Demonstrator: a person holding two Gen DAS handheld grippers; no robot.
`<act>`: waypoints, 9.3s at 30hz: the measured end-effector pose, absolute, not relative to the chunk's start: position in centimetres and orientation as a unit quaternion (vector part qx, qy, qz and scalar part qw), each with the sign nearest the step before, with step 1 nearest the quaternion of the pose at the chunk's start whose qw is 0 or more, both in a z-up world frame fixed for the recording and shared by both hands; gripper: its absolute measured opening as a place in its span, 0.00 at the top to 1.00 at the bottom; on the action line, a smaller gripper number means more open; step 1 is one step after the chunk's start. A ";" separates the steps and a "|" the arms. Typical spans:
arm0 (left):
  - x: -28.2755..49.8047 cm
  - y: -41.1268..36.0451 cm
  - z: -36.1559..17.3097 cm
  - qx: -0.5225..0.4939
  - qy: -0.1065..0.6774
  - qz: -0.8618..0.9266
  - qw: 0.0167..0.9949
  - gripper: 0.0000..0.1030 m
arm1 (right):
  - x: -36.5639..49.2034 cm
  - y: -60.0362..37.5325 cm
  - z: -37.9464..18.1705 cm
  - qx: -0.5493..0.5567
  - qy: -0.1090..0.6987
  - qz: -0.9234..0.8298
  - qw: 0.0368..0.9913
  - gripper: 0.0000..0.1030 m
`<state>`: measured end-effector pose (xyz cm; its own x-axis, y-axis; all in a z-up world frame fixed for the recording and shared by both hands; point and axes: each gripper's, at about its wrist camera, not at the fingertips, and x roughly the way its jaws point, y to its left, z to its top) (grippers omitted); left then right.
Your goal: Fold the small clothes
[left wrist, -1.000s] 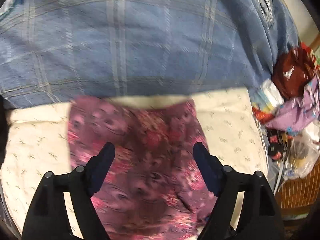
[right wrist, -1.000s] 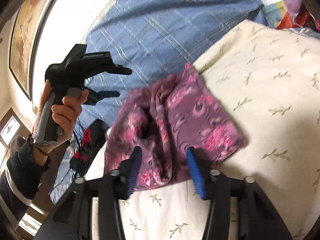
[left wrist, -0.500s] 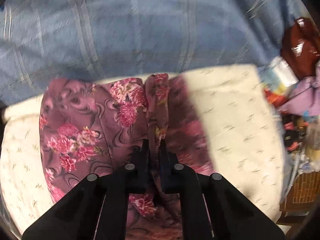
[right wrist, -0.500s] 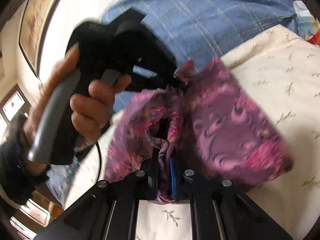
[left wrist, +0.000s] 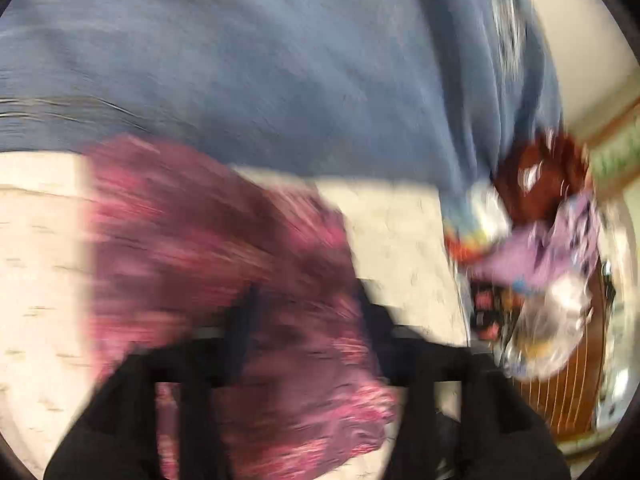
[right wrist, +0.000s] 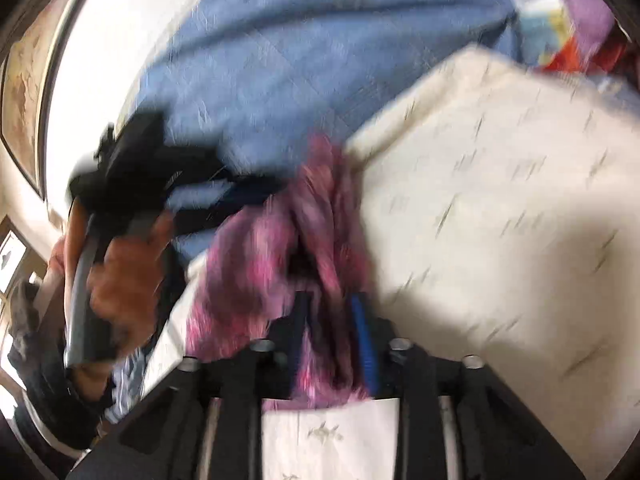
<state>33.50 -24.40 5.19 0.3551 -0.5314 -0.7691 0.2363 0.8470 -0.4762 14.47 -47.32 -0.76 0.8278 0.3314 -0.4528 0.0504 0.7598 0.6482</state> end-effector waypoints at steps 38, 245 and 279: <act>25.2 -14.8 -2.8 -0.164 0.566 -0.167 0.790 0.42 | 23.9 -42.8 -1.6 0.208 0.419 0.081 0.880 0.86; 13.2 -2.5 3.0 -0.064 0.467 -0.178 0.864 0.18 | 7.7 -32.8 -1.1 0.267 0.372 0.131 0.879 0.53; 24.5 -3.7 -0.2 -0.122 0.522 -0.164 0.828 0.17 | 18.9 -34.0 -3.3 0.341 0.395 0.177 0.835 0.66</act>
<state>24.53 -3.74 -0.19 0.4019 -0.3983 -0.8245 0.1435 0.9167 -0.3729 18.85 -34.05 -3.28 0.6260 0.5643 -0.5382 -0.0259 0.7048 0.7089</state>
